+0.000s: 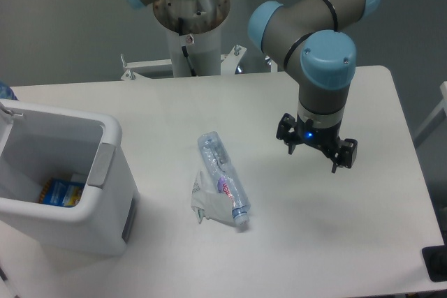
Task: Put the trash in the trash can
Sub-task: 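Move the gripper over the white tissue and lower it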
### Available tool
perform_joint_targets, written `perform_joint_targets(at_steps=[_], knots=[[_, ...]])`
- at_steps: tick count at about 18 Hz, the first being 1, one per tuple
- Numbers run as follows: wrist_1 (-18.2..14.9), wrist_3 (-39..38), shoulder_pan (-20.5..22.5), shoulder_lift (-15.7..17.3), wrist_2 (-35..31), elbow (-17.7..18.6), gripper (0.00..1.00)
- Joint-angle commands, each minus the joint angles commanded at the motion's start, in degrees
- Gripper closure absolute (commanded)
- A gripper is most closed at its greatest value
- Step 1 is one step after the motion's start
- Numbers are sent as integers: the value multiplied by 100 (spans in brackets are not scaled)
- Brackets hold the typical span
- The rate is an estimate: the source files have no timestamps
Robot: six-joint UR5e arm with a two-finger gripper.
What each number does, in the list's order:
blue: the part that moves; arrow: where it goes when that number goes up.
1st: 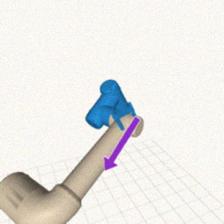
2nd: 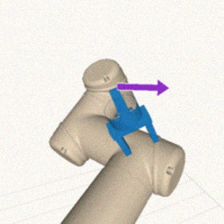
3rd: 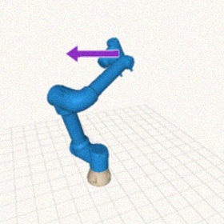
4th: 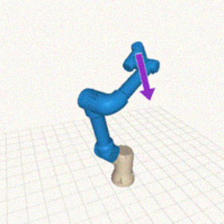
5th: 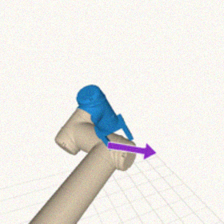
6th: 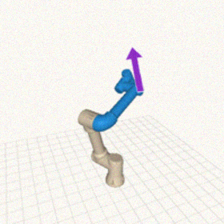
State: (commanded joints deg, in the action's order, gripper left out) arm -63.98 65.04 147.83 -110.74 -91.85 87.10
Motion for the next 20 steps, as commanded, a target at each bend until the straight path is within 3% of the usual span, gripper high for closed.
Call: perform_joint_targets(at_steps=[3, 10, 12, 15, 17, 20], knots=[[0, -9, 0, 0, 17, 0, 0], [61, -816, -219, -61, 211, -79, 0], [498, -1307, -421, -44, 228, 96, 0], [1606, -1819, -685, -9, 264, 710, 0], [1801, -1828, -747, 122, 255, 1044, 0], [1811, -1846, -843, 150, 246, 1143, 0]])
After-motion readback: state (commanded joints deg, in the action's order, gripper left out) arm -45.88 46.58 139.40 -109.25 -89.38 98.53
